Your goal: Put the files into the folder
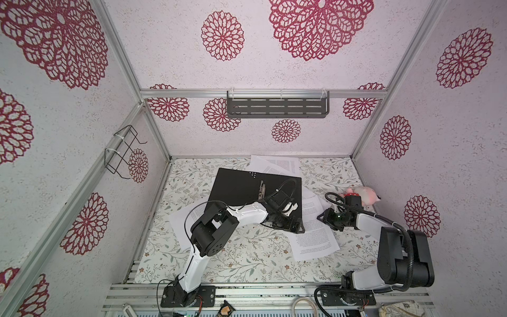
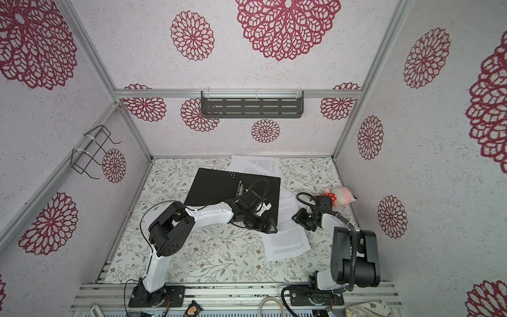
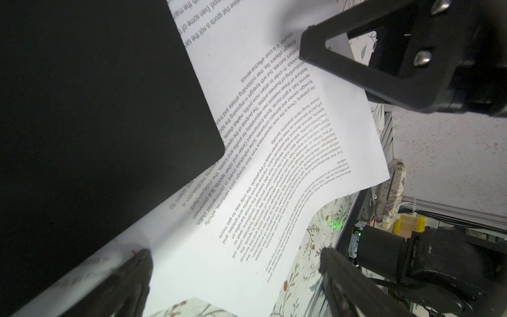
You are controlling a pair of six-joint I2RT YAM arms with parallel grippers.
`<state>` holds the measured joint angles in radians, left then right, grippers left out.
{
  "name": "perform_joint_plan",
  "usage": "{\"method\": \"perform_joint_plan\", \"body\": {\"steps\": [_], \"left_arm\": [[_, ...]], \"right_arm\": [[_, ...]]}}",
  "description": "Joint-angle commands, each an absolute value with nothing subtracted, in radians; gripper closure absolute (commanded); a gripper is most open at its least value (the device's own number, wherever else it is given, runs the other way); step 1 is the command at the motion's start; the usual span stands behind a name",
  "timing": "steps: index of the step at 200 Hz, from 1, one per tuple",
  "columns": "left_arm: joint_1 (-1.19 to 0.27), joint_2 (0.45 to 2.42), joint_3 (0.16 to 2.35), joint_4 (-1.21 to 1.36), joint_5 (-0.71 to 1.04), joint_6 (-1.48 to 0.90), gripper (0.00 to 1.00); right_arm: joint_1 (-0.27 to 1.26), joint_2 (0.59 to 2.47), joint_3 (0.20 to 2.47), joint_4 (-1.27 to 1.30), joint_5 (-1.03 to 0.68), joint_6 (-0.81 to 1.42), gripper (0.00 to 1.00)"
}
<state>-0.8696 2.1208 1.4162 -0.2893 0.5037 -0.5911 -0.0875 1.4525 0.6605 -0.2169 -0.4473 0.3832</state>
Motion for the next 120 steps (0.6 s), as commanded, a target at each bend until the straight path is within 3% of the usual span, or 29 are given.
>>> {"method": "perform_joint_plan", "body": {"steps": [1, 75, 120], "left_arm": [[-0.865, 2.21, 1.361, -0.339, 0.416, -0.579, 0.01], [-0.864, 2.198, 1.368, -0.34, 0.416, -0.58, 0.01], [-0.862, 2.133, 1.42, -0.286, 0.467, -0.595, 0.01]], "right_arm": [[-0.08, 1.4, 0.655, -0.249, -0.408, 0.374, 0.68], [-0.073, 1.365, 0.66, -0.265, -0.393, 0.375, 1.0], [-0.07, 1.275, 0.655, -0.281, -0.394, 0.402, 1.0]]}}
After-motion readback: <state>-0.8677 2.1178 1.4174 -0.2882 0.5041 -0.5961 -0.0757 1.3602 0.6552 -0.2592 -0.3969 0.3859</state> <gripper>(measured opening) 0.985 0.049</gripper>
